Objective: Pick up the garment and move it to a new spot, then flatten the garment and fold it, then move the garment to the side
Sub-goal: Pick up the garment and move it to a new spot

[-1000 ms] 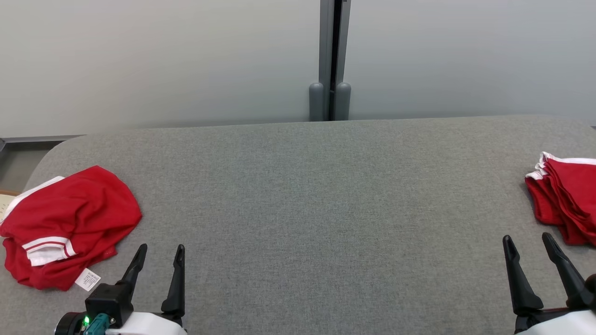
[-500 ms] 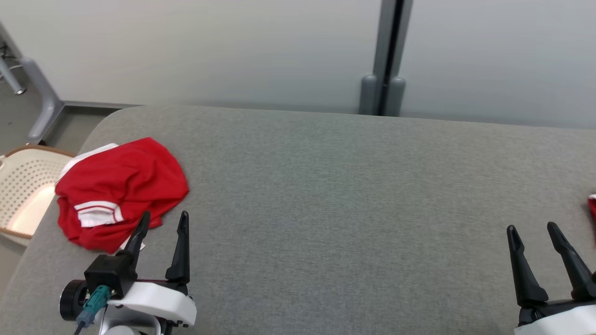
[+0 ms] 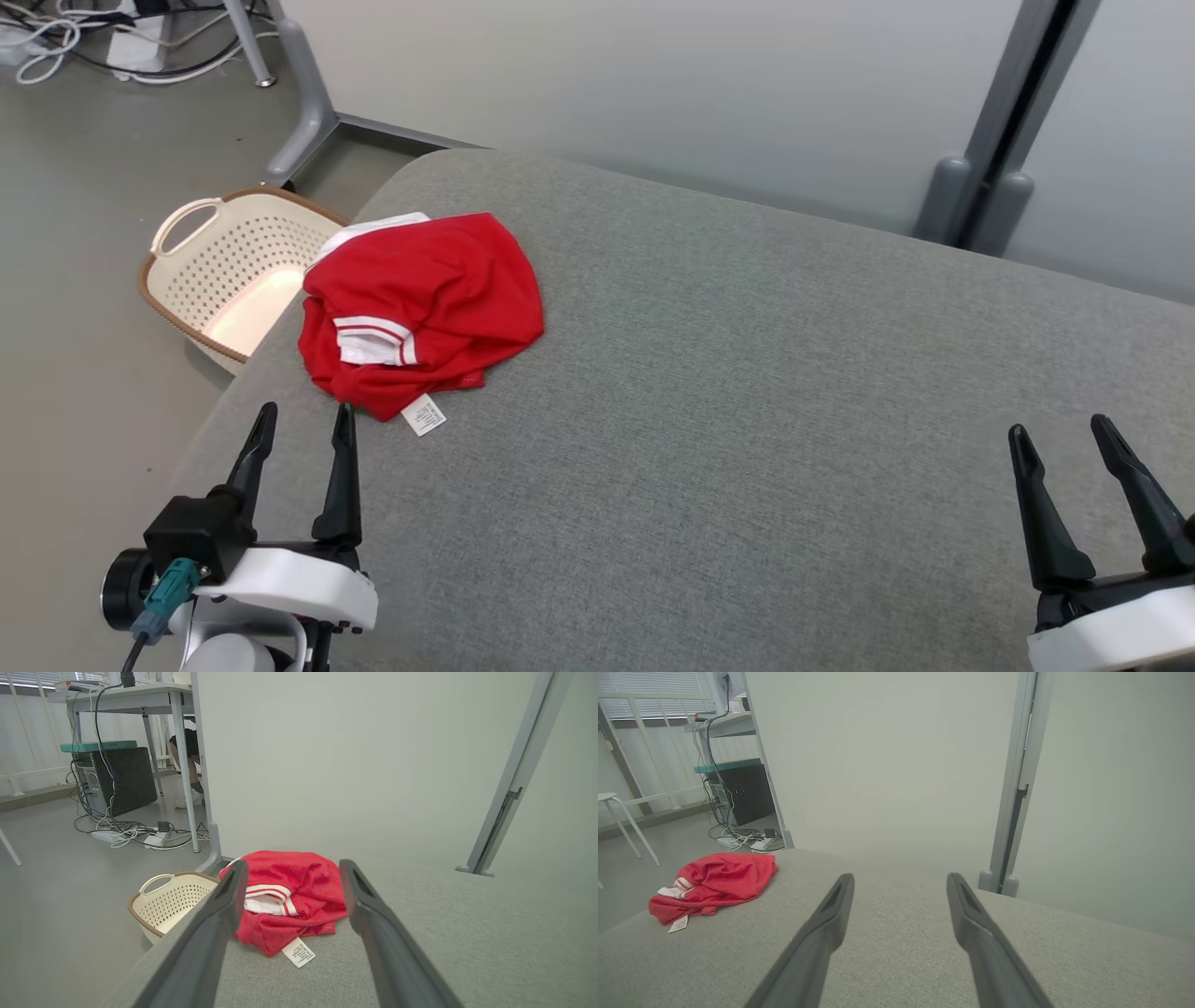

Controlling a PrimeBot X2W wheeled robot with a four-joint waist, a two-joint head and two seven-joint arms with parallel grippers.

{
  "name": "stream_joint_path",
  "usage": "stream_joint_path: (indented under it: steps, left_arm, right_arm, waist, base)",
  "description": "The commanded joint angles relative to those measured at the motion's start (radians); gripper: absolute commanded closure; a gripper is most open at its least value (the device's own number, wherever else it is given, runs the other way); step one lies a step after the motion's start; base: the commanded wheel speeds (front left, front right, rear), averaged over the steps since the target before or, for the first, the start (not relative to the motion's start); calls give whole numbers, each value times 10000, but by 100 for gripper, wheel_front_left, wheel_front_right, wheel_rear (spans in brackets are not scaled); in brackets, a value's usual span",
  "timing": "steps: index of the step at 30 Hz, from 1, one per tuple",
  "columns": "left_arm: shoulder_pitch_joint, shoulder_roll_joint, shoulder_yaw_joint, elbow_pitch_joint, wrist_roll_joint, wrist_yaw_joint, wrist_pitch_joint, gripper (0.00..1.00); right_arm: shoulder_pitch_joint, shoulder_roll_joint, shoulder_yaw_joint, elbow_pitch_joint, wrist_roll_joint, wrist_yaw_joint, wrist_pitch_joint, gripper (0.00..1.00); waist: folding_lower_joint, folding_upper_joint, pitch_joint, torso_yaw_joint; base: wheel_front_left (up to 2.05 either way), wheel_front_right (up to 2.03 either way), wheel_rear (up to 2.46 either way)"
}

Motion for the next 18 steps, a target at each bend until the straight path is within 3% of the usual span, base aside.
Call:
stream_joint_path:
  steps: [1,12,18]
  left_arm:
    - [-75,55,71,17,-7,14,-74,0]
    - [-298,108,135,36,16,-54,-127,0]
    - [-902,-78,139,341,-16,-87,-144,0]
  right_arm:
    - [-88,-57,9,-52,-5,0,63,0]
    - [-303,-125,43,-136,-41,0,102,0]
    - [-640,-278,50,-431,-132,0,326,0]
  waist:
    - [0,0,52,243]
    - [0,0,319,359]
    - [0,0,996,161]
  base:
    - [0,0,0]
    - [0,0,0]
    - [0,0,0]
